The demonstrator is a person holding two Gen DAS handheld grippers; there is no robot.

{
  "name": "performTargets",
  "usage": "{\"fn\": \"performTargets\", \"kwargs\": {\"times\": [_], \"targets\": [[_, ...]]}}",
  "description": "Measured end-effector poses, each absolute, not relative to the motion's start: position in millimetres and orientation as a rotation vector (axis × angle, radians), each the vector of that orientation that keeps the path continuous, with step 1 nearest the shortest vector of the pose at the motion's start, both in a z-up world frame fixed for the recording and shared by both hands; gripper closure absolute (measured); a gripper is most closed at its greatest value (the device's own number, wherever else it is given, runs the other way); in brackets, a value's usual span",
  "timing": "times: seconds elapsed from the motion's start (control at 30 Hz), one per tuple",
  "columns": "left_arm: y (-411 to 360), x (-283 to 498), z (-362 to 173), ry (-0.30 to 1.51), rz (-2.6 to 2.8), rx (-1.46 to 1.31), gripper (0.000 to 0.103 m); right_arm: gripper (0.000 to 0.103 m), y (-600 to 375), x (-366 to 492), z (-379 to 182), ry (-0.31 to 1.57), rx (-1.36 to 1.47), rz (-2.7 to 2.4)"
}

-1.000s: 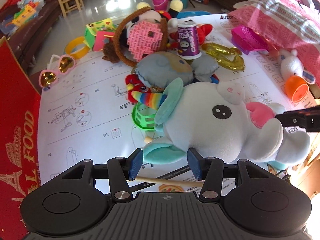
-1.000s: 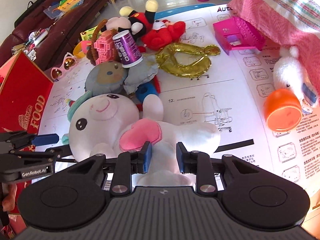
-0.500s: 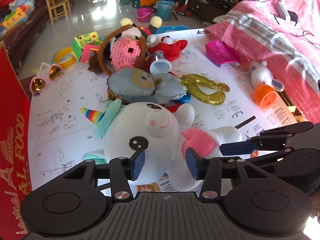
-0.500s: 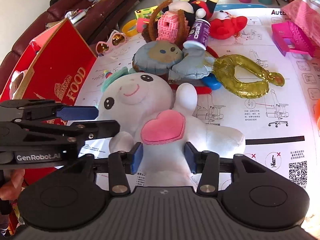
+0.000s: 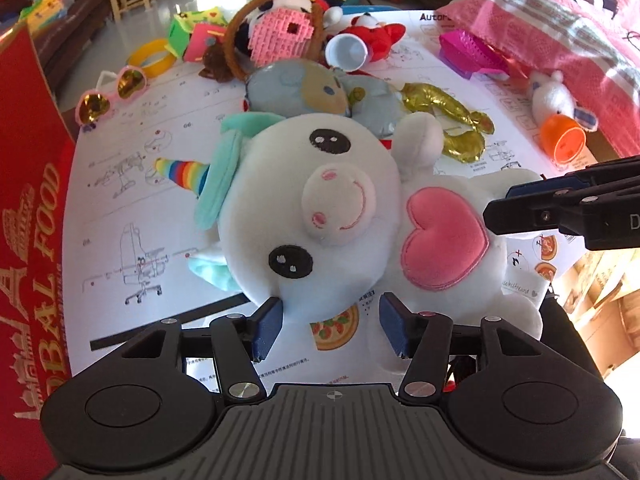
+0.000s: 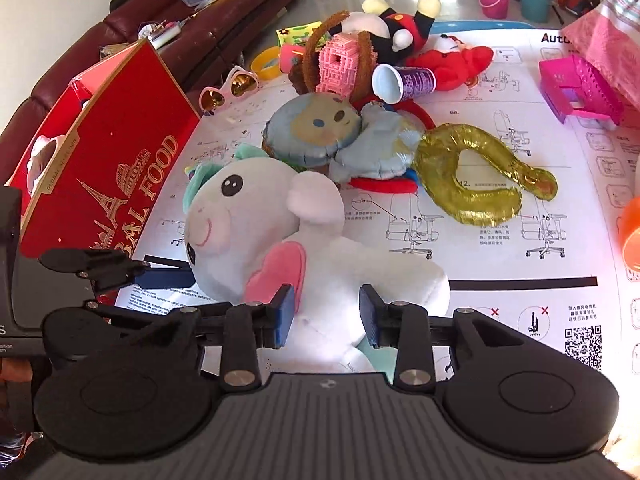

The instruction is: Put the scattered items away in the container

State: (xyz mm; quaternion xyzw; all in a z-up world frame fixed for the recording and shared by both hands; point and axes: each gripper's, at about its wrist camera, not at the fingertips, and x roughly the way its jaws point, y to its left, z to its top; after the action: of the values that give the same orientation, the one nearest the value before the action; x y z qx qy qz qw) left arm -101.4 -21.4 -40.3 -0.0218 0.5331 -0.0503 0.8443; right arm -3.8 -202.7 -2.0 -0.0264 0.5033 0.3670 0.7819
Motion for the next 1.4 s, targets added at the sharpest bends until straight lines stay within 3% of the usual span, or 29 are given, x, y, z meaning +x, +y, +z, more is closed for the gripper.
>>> {"fn": "performTargets", "kwargs": {"times": [0.4, 1.4], "targets": [[-3.6, -103.7, -64.5, 1.194, -0.105, -0.126, 0.035, 0.061, -169.5, 5.7, -12.9, 1.022, -0.153, 0.819], [16.5, -119.7, -37.7, 1.191, -0.209, -0.429, 0.03, 0.062, -146.5, 2.0, -28.8, 1.034, -0.185, 0.81]]}}
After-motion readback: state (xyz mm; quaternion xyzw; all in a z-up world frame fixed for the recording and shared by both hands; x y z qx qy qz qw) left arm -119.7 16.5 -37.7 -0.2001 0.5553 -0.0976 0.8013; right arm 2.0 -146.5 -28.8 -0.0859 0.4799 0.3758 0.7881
